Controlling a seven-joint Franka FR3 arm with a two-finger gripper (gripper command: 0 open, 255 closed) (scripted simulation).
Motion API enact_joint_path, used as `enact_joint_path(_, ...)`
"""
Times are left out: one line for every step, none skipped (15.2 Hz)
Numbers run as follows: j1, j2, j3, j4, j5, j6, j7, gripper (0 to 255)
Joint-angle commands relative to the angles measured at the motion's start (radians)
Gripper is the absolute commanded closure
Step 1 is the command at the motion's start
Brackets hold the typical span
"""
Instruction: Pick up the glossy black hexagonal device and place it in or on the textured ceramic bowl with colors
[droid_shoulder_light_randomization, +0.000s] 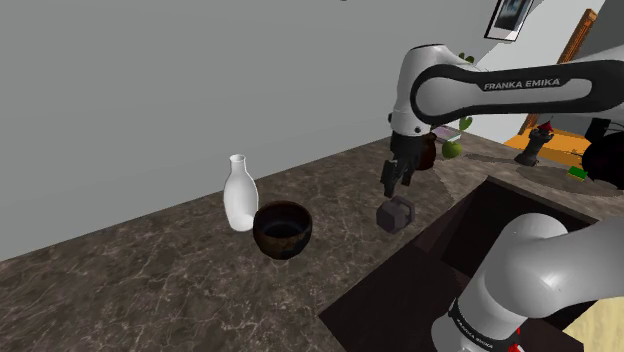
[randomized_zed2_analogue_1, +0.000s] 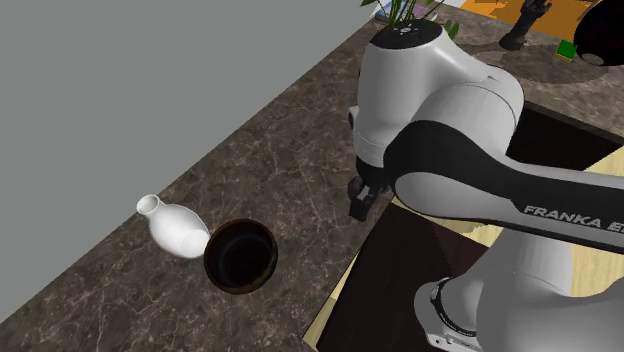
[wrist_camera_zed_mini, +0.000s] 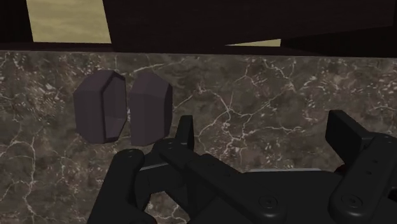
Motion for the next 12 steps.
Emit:
enact_joint_path(-0.022, 0.035, -0.029, -0.030, -0.025, 0.074, -0.021, 0)
enact_joint_path(-0.032, 0.054, -0.043, -0.043, -0.036, 0.109, -0.029, 0)
enact_joint_path(-0.043, 0.074, -0.057, -0.054, -0.047, 0.145, -0.038, 0)
enact_joint_path(-0.053, 0.096, -0.071, -0.064, -0.057, 0.182, -0.047, 0)
enact_joint_path(-0.063, 0.121, -0.085, -0.073, -0.068, 0.219, -0.056, 0)
enact_joint_path(-0.073, 0.147, -0.100, -0.080, -0.077, 0.256, -0.065, 0)
enact_joint_path(-0.083, 0.174, -0.114, -0.086, -0.086, 0.294, -0.073, 0)
enact_joint_path(-0.092, 0.204, -0.128, -0.091, -0.095, 0.332, -0.082, 0)
enact_joint_path(-0.101, 0.235, -0.143, -0.093, -0.103, 0.370, -0.092, 0)
enact_joint_path(-0.109, 0.267, -0.158, -0.095, -0.109, 0.408, -0.101, 0)
enact_joint_path(-0.116, 0.301, -0.173, -0.094, -0.115, 0.446, -0.110, 0)
enact_joint_path(-0.123, 0.336, -0.188, -0.092, -0.119, 0.484, -0.121, 0)
